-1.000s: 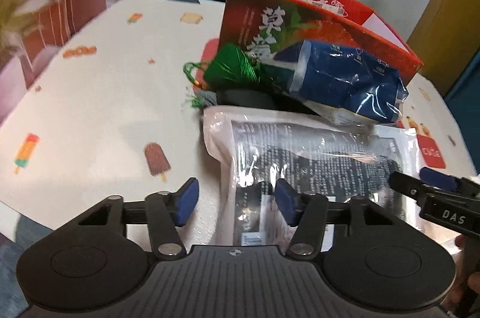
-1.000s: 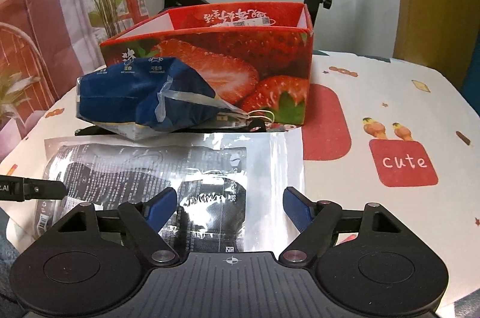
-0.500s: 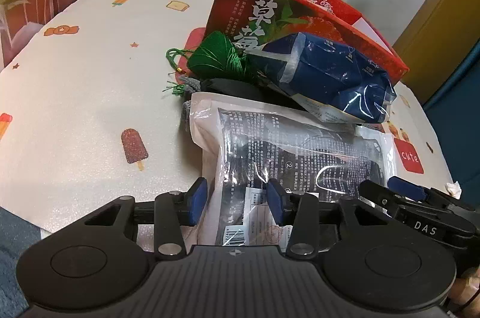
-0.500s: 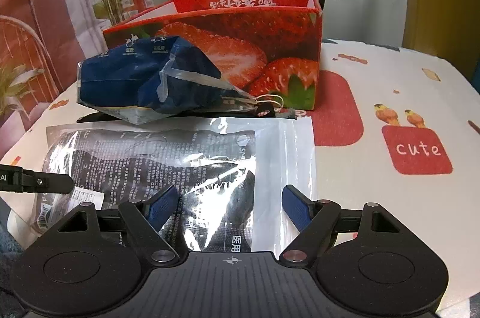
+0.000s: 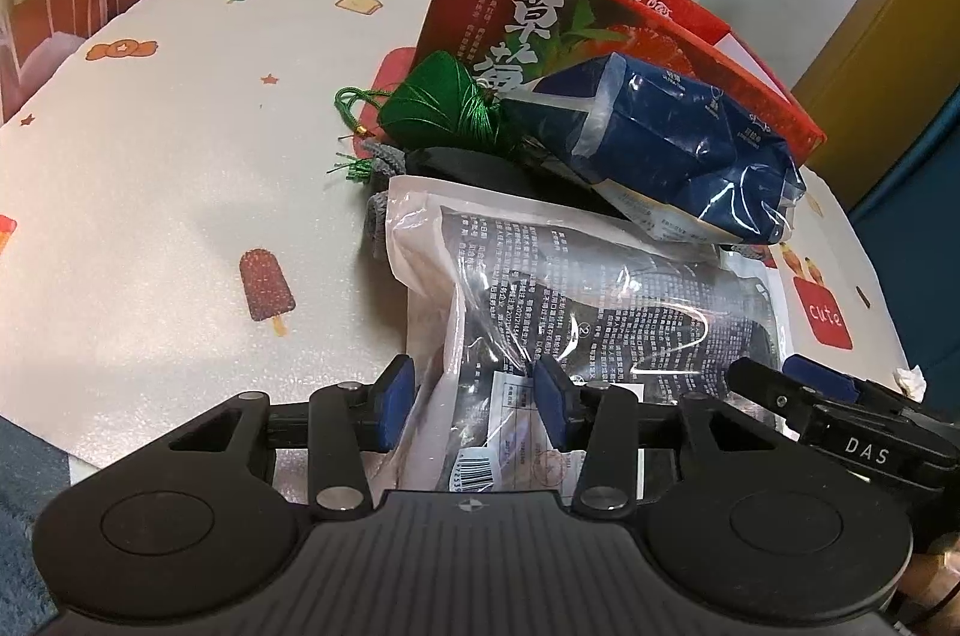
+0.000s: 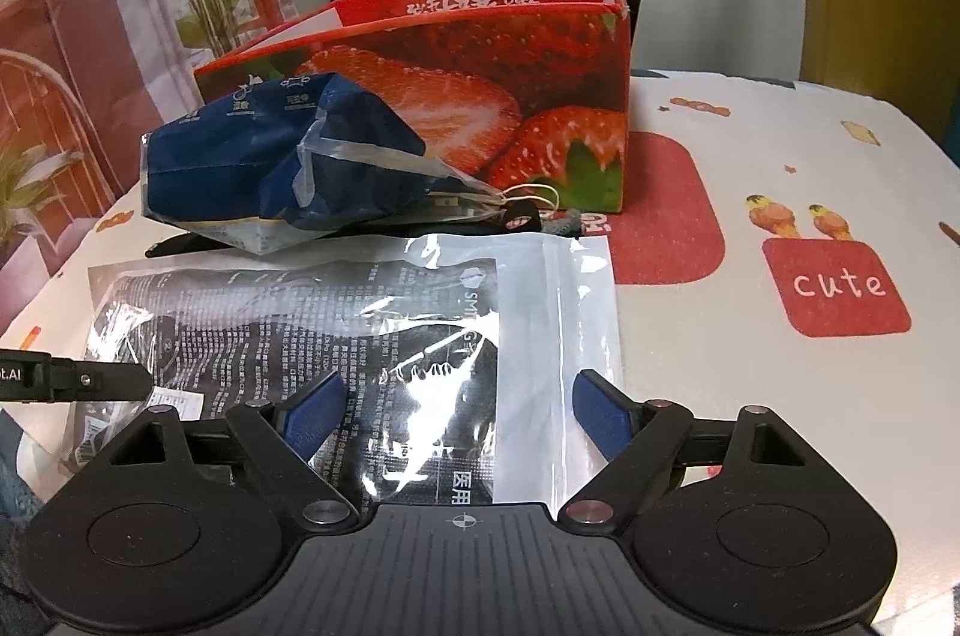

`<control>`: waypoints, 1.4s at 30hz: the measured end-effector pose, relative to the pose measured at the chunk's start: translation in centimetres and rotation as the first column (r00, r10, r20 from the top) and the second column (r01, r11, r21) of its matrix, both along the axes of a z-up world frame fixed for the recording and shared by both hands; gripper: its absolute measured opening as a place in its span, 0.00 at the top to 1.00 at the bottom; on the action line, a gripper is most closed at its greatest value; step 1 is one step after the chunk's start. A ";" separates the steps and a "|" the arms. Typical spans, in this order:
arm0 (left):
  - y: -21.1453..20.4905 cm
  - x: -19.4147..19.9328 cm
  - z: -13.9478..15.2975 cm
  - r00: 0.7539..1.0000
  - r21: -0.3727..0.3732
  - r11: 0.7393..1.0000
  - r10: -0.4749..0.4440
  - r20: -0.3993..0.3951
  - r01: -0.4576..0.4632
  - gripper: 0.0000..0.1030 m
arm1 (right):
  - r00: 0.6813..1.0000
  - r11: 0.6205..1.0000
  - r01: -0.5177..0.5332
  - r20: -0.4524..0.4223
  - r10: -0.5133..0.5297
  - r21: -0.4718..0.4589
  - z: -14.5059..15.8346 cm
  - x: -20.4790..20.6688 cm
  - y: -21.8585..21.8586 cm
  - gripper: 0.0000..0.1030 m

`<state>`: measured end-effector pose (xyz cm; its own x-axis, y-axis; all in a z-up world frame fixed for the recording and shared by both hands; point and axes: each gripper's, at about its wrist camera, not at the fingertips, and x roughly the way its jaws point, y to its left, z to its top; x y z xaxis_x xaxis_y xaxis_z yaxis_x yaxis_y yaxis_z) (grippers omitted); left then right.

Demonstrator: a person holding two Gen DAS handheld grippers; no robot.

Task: Organize soft objects
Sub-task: 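Close the left gripper on the clear bag while the right gripper grips its other edge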

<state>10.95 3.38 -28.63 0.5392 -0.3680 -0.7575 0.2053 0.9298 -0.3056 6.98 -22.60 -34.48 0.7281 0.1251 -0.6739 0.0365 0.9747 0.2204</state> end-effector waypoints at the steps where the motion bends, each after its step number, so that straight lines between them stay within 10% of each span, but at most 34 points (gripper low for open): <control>1: 0.0 0.0 0.0 1.000 0.002 1.000 -0.001 0.002 0.001 0.54 | 1.000 1.000 0.005 -0.001 -0.005 0.012 -0.1 0.0 -0.1 0.21; 17: 0.0 0.1 -0.2 1.000 0.003 1.000 0.008 -0.002 -0.008 0.50 | 0.999 0.999 -0.038 0.021 0.039 -0.035 0.4 0.0 1.3 0.26; 36: -0.1 0.0 -0.3 1.000 0.026 1.000 0.012 0.004 -0.012 0.46 | 1.000 0.993 0.018 -0.006 -0.018 0.119 -1.7 1.0 -1.6 0.20; 42: -0.2 0.0 -0.4 1.000 0.028 1.000 0.007 0.004 -0.007 0.46 | 1.000 0.990 -0.011 0.000 0.011 0.141 -1.3 0.6 -1.2 0.35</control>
